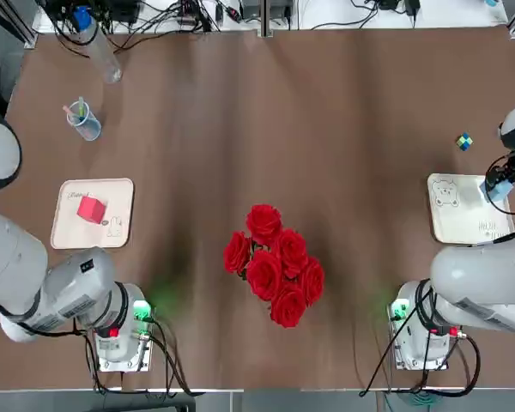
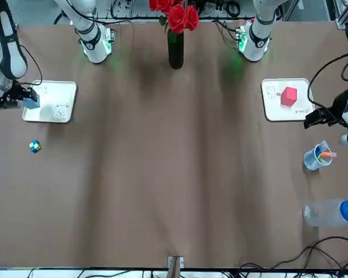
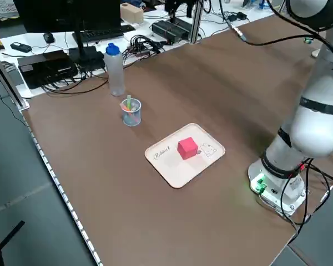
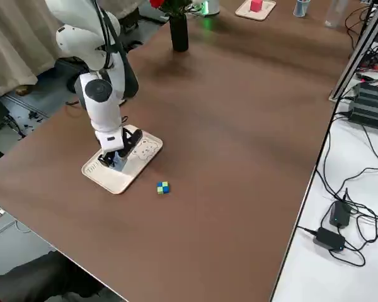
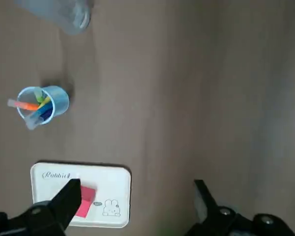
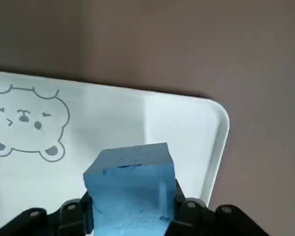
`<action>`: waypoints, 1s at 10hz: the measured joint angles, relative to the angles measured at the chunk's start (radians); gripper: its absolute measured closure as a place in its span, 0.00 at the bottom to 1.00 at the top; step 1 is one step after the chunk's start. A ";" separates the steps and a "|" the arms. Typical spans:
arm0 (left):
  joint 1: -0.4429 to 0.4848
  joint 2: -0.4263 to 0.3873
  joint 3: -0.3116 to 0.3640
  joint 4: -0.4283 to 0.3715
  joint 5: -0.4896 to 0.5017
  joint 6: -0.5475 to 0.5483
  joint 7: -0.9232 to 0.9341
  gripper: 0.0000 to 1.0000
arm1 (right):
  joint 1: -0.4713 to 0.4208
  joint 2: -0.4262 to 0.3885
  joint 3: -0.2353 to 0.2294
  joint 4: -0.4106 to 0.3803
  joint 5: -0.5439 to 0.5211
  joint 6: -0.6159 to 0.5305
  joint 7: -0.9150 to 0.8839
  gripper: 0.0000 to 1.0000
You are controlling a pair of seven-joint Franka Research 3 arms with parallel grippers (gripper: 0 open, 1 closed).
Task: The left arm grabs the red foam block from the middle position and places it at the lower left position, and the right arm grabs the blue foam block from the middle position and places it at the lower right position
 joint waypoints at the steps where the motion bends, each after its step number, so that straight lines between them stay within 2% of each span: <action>1: -0.066 -0.031 0.046 0.006 0.000 -0.025 -0.003 0.00 | -0.019 0.006 0.001 -0.005 0.000 0.026 -0.053 0.41; 3: -0.201 -0.087 0.140 0.005 0.000 -0.063 -0.011 0.00 | -0.059 0.042 0.001 -0.009 0.000 0.082 -0.121 0.33; 5: -0.328 -0.102 0.215 0.000 0.000 -0.068 -0.075 0.00 | -0.062 0.063 0.005 -0.009 -0.001 0.093 -0.128 0.29; 8: -0.406 -0.101 0.269 -0.012 0.000 -0.068 -0.092 0.00 | -0.061 0.064 0.012 -0.008 -0.001 0.095 -0.130 0.22; 9: -0.406 -0.102 0.277 -0.012 0.000 -0.068 -0.089 0.00 | -0.056 0.064 0.016 -0.003 -0.001 0.096 -0.132 0.08; 10: -0.406 -0.102 0.288 -0.012 -0.007 -0.068 -0.082 0.00 | -0.040 0.062 0.020 0.011 -0.002 0.097 -0.133 0.02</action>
